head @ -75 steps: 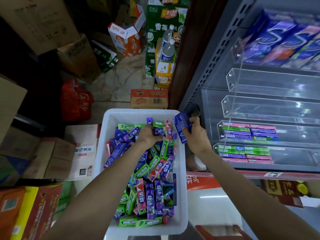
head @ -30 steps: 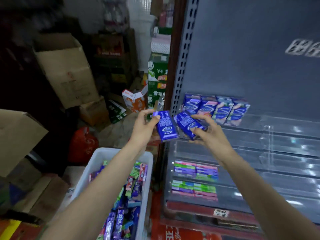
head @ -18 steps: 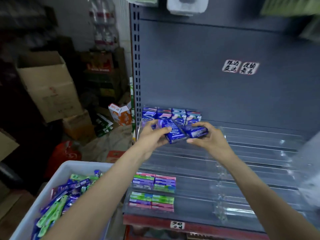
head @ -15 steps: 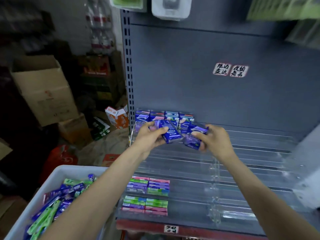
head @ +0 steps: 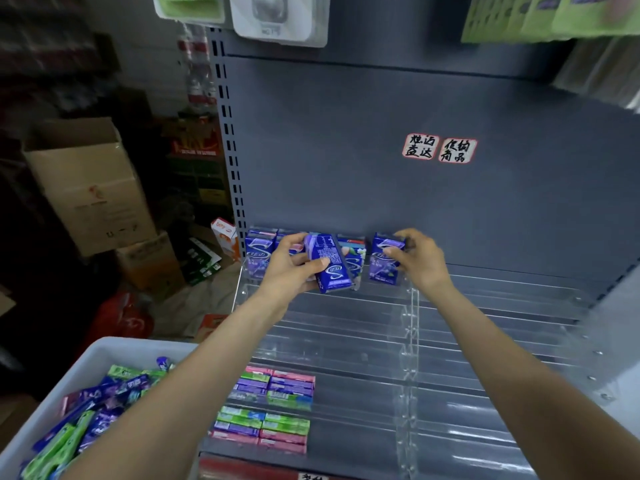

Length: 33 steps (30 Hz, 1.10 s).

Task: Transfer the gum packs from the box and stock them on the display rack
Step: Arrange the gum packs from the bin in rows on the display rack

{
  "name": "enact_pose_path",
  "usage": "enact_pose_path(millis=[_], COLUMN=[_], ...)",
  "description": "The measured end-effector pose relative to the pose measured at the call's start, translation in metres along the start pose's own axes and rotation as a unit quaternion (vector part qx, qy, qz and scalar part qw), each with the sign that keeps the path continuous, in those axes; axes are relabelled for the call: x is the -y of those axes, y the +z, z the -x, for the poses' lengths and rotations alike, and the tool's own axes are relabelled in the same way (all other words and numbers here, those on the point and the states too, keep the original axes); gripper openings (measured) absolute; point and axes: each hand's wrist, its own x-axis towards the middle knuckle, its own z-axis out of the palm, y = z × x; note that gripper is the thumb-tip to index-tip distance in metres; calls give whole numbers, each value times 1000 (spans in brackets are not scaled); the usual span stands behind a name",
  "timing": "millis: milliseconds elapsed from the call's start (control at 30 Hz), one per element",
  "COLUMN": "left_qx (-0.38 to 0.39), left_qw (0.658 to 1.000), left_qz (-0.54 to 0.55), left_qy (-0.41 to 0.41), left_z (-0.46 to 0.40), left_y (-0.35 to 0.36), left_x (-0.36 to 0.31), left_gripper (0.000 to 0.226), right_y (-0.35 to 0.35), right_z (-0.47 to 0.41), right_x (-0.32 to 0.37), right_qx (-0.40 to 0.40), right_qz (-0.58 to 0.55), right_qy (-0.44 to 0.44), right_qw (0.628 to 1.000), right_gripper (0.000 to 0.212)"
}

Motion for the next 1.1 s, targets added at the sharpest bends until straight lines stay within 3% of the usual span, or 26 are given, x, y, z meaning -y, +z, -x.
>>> enact_pose_path(millis=[133, 267, 367, 467, 533, 633, 700, 767, 833, 867, 900, 967, 1033, 1100], left_qx=[-14, -18, -16, -8, -2, 8, 33, 62, 70, 58, 39, 10, 10, 25], left_qw=[1000, 1000, 999, 1000, 1000, 1000, 998, 996, 997, 994, 977, 892, 789, 712], left_qz=[-13, -20, -30, -6, 8, 24, 52, 66, -4, -92, -204, -419, -558, -645], left_qy=[-3, -5, -5, -2, -5, -17, -19, -26, -24, 1, 49, 172, 256, 276], left_z=[-2, -3, -5, -5, -5, -7, -9, -11, -13, -16, -19, -26, -32, -37], left_y=[-2, -4, -3, 3, 8, 20, 33, 44, 51, 50, 48, 39, 31, 26], left_x=[0, -1, 0, -1, -2, -5, -7, -8, -10, -9, -6, 1, 5, 7], left_gripper=[45, 44, 46, 45, 44, 36, 26, 23, 28, 30, 32, 34, 38, 46], right_y=[11, 16, 19, 15, 8, -5, -10, -14, -20, -24, -28, -35, -37, -34], right_z=[-8, -9, -4, 10, 20, 36, 41, 40, 36, 33, 30, 24, 19, 14], right_x=[-6, -17, -15, -9, -3, 11, 15, 14, 11, 9, 7, 2, -4, -8], right_qx=[35, -9, 3, 7, 10, 92, 104, 56, -14, -46, -68, -78, -62, -34], right_qz=[48, 144, 172, 172, 136, 25, 5, -4, -37, -52, -60, -47, -15, 21], right_qy=[-33, -81, -83, -83, -132, -205, -241, -252, -210, -179, -154, -128, -119, -118], right_qw=[998, 986, 982, 982, 982, 974, 965, 966, 977, 981, 984, 988, 991, 992], right_gripper=[24, 32, 41, 49, 55, 70, 60, 40, 27, 25, 24, 26, 26, 27])
